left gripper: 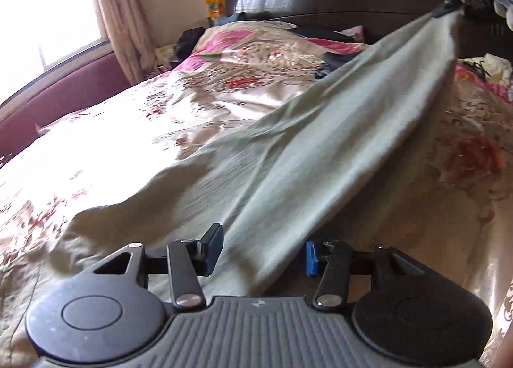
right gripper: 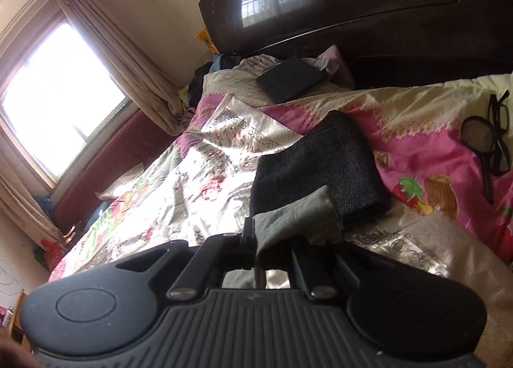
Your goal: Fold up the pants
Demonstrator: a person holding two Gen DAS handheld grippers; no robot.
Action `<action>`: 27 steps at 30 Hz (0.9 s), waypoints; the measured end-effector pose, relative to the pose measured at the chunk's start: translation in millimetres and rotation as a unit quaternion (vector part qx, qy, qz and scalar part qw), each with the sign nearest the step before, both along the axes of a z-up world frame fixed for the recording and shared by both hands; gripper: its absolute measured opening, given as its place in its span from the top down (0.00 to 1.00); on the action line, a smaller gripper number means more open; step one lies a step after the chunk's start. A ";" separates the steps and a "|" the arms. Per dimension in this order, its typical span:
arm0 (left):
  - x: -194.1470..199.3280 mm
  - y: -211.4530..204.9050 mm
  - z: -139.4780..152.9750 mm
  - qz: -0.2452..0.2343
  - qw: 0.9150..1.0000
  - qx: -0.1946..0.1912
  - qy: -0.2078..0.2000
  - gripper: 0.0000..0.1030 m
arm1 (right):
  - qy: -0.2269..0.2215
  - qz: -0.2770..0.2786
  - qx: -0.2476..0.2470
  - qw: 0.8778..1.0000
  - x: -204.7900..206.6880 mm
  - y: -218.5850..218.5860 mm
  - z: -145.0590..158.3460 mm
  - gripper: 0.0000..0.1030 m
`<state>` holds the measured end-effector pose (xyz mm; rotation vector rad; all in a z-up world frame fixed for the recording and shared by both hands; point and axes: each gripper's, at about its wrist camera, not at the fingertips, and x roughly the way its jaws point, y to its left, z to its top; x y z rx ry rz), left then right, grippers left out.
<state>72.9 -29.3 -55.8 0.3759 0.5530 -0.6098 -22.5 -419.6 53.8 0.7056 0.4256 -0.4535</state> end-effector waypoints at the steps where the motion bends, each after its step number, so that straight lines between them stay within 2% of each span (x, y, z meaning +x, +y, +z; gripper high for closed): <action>1: 1.6 10.5 -0.9 0.018 1.000 -0.006 -0.001 0.38 | 0.014 -0.011 0.006 1.000 -1.3 -2.1 -4.4 0.96; 3: 5.2 25.8 -1.6 0.046 0.999 -0.023 0.004 0.38 | 0.027 -0.025 0.017 0.999 -5.6 0.3 -10.2 0.96; 6: 16.5 49.1 -1.3 0.094 0.995 -0.038 0.001 0.37 | 0.015 0.006 0.016 1.000 1.8 23.6 0.8 0.96; 8: 25.7 61.0 -3.5 0.118 0.992 -0.040 0.008 0.37 | 0.009 0.054 0.006 0.998 21.0 51.7 15.8 0.96; 10: 36.3 69.3 -12.3 0.130 0.990 -0.030 0.047 0.35 | -0.003 0.111 0.003 0.994 46.3 86.2 29.5 0.96; 12: 34.7 80.0 -18.2 0.136 0.988 -0.045 0.066 0.35 | -0.012 0.174 -0.006 0.985 75.2 125.8 41.2 0.96; 16: 26.8 89.2 -16.3 0.118 0.989 -0.047 0.078 0.34 | -0.022 0.297 -0.021 0.954 134.3 212.7 57.2 0.96; 20: 22.3 88.9 -16.2 0.103 0.990 -0.048 0.085 0.32 | -0.015 0.399 -0.026 0.916 188.3 307.6 54.5 0.96; 23: 20.3 93.0 -13.9 0.096 0.990 -0.059 0.084 0.32 | -0.014 0.452 -0.033 0.891 212.5 366.1 51.7 0.96; 27: 26.2 112.7 -10.8 0.106 0.984 -0.096 0.109 0.32 | 0.028 0.511 -0.061 0.857 235.7 436.8 26.8 0.96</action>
